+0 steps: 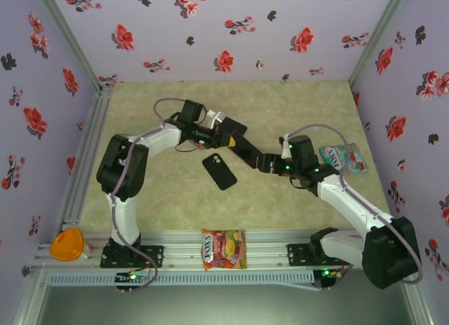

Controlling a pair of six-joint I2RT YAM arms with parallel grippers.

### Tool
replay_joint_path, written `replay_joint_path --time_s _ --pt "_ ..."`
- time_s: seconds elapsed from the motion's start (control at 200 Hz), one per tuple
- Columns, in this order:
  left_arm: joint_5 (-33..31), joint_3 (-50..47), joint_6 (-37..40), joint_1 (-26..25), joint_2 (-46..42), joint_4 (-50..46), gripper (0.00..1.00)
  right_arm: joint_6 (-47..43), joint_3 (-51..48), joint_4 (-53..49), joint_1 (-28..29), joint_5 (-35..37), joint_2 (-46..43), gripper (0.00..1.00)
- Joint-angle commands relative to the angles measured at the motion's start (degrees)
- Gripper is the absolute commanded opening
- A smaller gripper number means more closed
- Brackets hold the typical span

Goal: Put the phone into the phone case

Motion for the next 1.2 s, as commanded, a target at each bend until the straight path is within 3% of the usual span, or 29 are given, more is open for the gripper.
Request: replay_joint_path --time_s 0.0,0.13,0.505,1.195 --pt "1.44 -2.14 -9.85 0.17 -4.26 10.98 0.00 8.38 -3.51 12.11 -3.26 -10.87 -0.63 0.80" --pt "1.95 -5.05 -17.20 0.23 -5.29 17.85 0.00 13.14 -6.44 20.98 -5.85 -14.81 0.57 0.79" --pt "4.26 -11.37 -31.35 0.15 -5.53 35.16 0.00 17.55 -8.25 32.69 -6.82 -19.41 6.70 0.71" --pt "4.72 -13.03 -29.62 -0.91 -9.28 31.40 0.00 20.86 -7.20 42.37 -9.76 -22.73 12.78 0.65"
